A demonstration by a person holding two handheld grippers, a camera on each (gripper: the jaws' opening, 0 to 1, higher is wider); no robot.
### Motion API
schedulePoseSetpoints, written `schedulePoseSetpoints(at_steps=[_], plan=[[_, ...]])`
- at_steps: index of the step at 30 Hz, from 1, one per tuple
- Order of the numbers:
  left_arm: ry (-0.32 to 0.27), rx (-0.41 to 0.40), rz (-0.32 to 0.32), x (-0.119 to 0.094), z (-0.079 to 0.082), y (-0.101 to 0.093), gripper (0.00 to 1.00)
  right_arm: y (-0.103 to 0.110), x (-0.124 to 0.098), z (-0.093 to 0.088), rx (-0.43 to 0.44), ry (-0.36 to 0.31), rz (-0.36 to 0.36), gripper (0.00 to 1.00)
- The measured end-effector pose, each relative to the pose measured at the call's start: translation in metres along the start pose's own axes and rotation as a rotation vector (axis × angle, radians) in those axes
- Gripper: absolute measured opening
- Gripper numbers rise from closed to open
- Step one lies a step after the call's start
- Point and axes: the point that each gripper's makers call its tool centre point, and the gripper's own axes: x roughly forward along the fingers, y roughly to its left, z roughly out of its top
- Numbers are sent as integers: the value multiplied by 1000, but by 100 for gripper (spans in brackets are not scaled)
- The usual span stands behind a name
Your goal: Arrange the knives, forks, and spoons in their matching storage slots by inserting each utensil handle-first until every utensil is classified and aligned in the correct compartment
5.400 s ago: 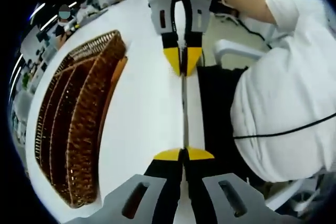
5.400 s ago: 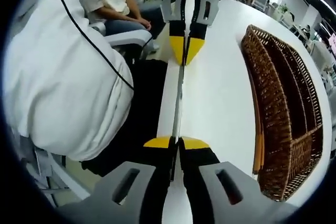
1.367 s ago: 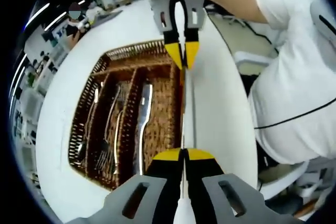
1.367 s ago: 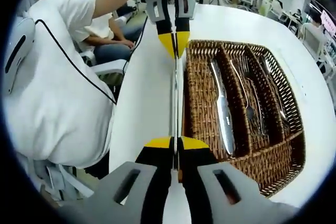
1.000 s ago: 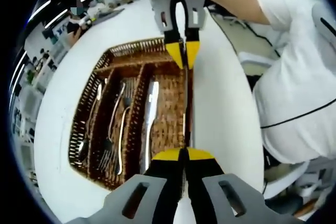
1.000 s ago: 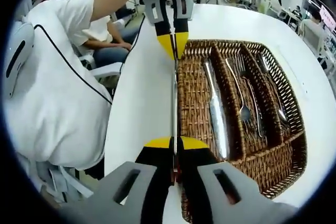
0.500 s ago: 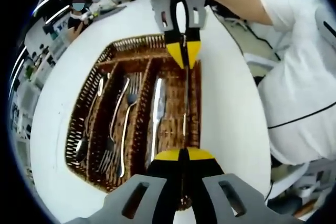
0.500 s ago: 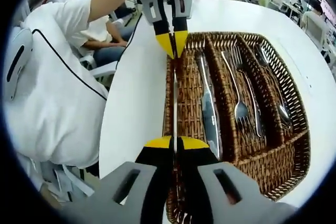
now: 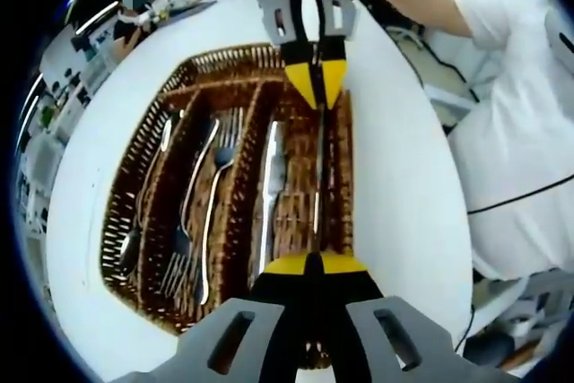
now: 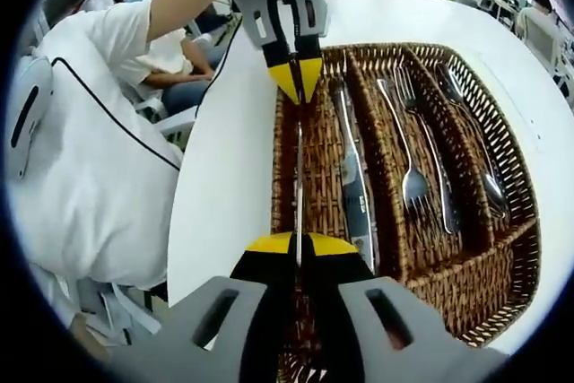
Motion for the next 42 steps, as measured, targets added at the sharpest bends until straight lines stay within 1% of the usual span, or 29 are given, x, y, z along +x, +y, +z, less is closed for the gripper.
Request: schedulePoseSetpoints(at_steps=[5, 10, 13, 16, 18, 22, 26, 33, 35, 38, 40, 42], plan=[[-3, -6, -2, 1, -1, 1, 1, -1, 4, -4, -15, 36, -11, 4], [25, 14, 3, 9, -5, 5, 1, -5, 10, -6, -36, 67, -27, 5], [29, 18, -2, 10, -7, 7, 1, -8, 13, -8, -41, 89, -34, 4], [29, 22, -3, 14, -8, 7, 1, -11, 17, -13, -98, 130, -43, 5], [27, 22, -3, 18, -9, 8, 1, -11, 20, -14, -91, 142, -43, 4], [30, 19, -7, 19, -11, 9, 1, -12, 22, -15, -99, 158, -39, 5], [30, 15, -10, 18, -11, 10, 1, -12, 22, -16, -123, 162, -31, 5], [26, 25, -10, 18, -11, 10, 1, -9, 19, -14, -225, 179, -27, 6], [24, 31, -8, 18, -11, 10, 1, -9, 17, -10, -265, 166, -30, 8], [21, 34, -7, 19, -11, 10, 1, -9, 13, -6, -281, 164, -34, 10], [21, 34, -8, 19, -11, 9, 1, -9, 12, -6, -301, 170, -33, 9], [21, 36, -7, 19, -11, 9, 1, -8, 14, -6, -324, 171, -26, 7]])
